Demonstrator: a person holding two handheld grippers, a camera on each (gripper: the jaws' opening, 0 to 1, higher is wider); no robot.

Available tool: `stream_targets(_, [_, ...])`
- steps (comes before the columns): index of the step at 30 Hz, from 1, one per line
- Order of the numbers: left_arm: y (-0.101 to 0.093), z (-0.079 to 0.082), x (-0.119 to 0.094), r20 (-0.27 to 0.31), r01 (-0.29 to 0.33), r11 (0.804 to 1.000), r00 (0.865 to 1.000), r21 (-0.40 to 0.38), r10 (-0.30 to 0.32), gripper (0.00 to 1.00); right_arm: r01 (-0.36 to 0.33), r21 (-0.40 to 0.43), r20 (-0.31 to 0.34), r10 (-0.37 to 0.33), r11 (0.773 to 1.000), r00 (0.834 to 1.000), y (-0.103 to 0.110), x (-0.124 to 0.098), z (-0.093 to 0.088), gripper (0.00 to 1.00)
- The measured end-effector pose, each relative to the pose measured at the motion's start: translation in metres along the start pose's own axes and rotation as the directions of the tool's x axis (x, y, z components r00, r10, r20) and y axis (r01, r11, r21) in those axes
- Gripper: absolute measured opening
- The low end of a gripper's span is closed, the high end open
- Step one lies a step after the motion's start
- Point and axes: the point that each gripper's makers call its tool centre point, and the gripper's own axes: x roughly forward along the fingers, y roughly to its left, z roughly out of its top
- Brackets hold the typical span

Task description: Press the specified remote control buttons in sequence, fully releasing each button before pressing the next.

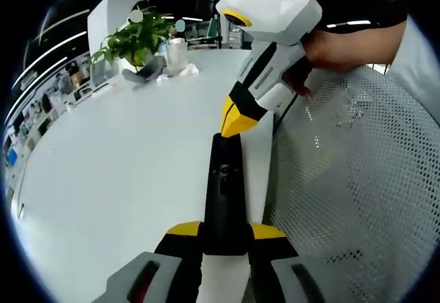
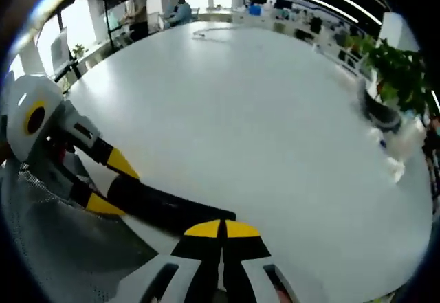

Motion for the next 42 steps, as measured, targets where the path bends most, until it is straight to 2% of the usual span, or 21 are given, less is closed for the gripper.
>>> stream_targets(2, [0.0,0.0,0.0,-0.001,0.0,1.0,1.0,0.001,0.0,0.24,-0.024,0.073,0.0,0.024,0.997,1.0,0.0,-0.001,-0.001,0.0])
stream_targets(3, [0.0,0.0,0.0,-0.003,0.001,1.0,1.0,0.001,-0.001,0.24,-0.043,0.144,-0.01,0.045,0.989,0.999,-0.001,-0.002,-0.002,0.0])
stream_targets(4, [0.0,0.0,0.0,-0.004,0.002,1.0,1.0,0.003,-0.002,0.24,-0.049,0.168,-0.013,0.051,0.985,0.999,-0.001,-0.002,-0.002,0.0])
stream_targets(7, [0.0,0.0,0.0,-0.003,0.001,1.0,1.0,0.007,-0.001,0.24,-0.092,0.307,0.004,0.096,0.947,0.995,-0.004,-0.006,-0.001,0.0])
stream_targets(8, [0.0,0.0,0.0,-0.003,0.001,1.0,1.0,0.005,-0.001,0.24,-0.101,0.33,0.014,0.102,0.939,0.995,-0.005,-0.007,-0.001,0.0])
stream_targets(11, [0.0,0.0,0.001,-0.003,0.0,1.0,1.0,0.006,0.0,0.24,-0.151,0.425,0.054,0.142,0.892,0.988,-0.005,-0.01,0.002,0.0])
stream_targets(14, [0.0,0.0,0.0,-0.002,0.0,1.0,1.0,0.005,0.0,0.24,-0.182,0.451,0.062,0.173,0.874,0.983,-0.002,-0.009,0.003,0.0])
stream_targets(17, [0.0,0.0,0.001,-0.002,0.0,1.0,1.0,0.005,0.0,0.24,-0.18,0.433,0.056,0.173,0.883,0.983,0.001,-0.008,0.003,0.0])
stream_targets(20, [0.0,0.0,0.001,0.0,0.0,1.0,1.0,0.004,0.0,0.24,-0.145,0.398,0.029,0.146,0.906,0.989,-0.001,-0.004,0.0,0.0])
stream_targets(23, [0.001,0.001,0.002,0.002,0.0,1.0,1.0,0.005,0.0,0.24,-0.143,0.385,-0.004,0.156,0.912,0.988,0.004,-0.001,-0.004,0.0])
stream_targets(26, [0.001,0.001,0.002,0.002,0.0,1.0,1.0,0.006,0.0,0.24,-0.131,0.356,-0.002,0.141,0.925,0.99,0.004,-0.003,-0.002,0.0])
stream_targets(28, [0.001,0.001,0.002,0.002,0.001,1.0,1.0,0.006,-0.001,0.24,-0.13,0.359,-0.003,0.14,0.924,0.99,0.003,-0.002,-0.002,0.0])
stream_targets(31, [0.001,0.001,0.002,0.002,0.002,1.0,1.0,0.006,-0.002,0.24,-0.14,0.4,0.004,0.151,0.906,0.989,0.001,-0.001,-0.003,0.0])
stream_targets(33, [0.001,0.001,0.002,0.001,0.001,1.0,1.0,0.003,-0.001,0.24,-0.141,0.402,0.004,0.152,0.905,0.988,0.001,-0.001,-0.003,0.0])
stream_targets(34, [0.001,0.001,0.002,0.001,0.0,1.0,1.0,0.003,0.0,0.24,-0.137,0.401,0.003,0.148,0.906,0.989,0.001,-0.001,-0.003,0.0])
stream_targets(36, [0.001,0.001,0.002,0.001,0.001,1.0,1.0,0.003,-0.001,0.24,-0.119,0.357,0.002,0.127,0.926,0.992,0.003,-0.001,-0.001,0.0])
stream_targets(38, [0.001,0.001,0.002,0.001,0.004,1.0,1.0,-0.002,-0.004,0.24,-0.108,0.336,0.002,0.115,0.936,0.993,0.004,0.0,-0.001,0.0])
stream_targets(40, [0.001,0.001,0.002,0.002,0.006,1.0,1.0,-0.003,-0.006,0.24,-0.106,0.331,0.007,0.11,0.937,0.994,0.003,0.001,0.0,0.0])
stream_targets(42, [-0.007,0.002,0.002,0.015,0.044,0.998,0.999,-0.033,-0.044,0.24,-0.111,0.342,0.014,0.113,0.933,0.994,0.001,0.001,0.0,0.0])
